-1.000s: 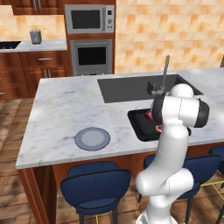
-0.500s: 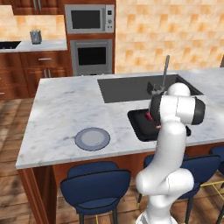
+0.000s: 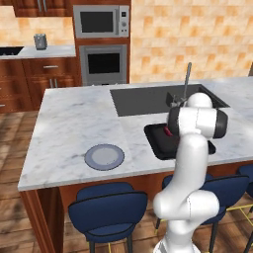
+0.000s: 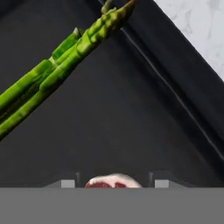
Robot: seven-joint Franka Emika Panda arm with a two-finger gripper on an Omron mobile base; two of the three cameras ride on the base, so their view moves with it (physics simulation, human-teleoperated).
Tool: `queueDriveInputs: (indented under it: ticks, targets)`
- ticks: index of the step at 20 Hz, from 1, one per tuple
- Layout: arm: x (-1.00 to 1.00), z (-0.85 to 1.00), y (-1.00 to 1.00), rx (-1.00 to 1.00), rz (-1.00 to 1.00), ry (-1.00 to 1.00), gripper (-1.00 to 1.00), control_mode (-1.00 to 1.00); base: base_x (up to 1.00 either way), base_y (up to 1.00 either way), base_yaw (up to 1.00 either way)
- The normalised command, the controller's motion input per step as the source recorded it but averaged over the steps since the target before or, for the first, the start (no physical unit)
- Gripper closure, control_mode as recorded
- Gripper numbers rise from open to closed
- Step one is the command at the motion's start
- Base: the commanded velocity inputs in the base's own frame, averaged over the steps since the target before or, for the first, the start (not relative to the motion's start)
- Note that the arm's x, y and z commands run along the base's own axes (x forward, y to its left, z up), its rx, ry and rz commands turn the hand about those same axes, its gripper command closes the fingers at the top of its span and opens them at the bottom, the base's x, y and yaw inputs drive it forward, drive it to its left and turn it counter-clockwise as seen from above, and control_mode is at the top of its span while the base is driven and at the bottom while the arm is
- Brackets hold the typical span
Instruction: Create a steak meal by picking up the steak and asparagus from the tray and placing them on the plate. Leave the pomegranate on the tray.
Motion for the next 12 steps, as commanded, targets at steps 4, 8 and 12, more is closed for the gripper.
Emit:
queueDriveInputs:
  ticks: [4, 8, 12]
  targets:
    - [0.22, -0.04, 0.05, 0.00, 0.00, -0.01, 1.00, -1.00, 0.00, 0.00, 0.00]
    - [0.03, 0.17, 0.09, 0.00, 0.00, -0.05, 1.00, -1.00, 0.00, 0.00, 0.00]
    - [-0.05, 0.59, 0.04, 0.00, 0.00, -0.04, 1.00, -1.00, 0.00, 0.00, 0.00]
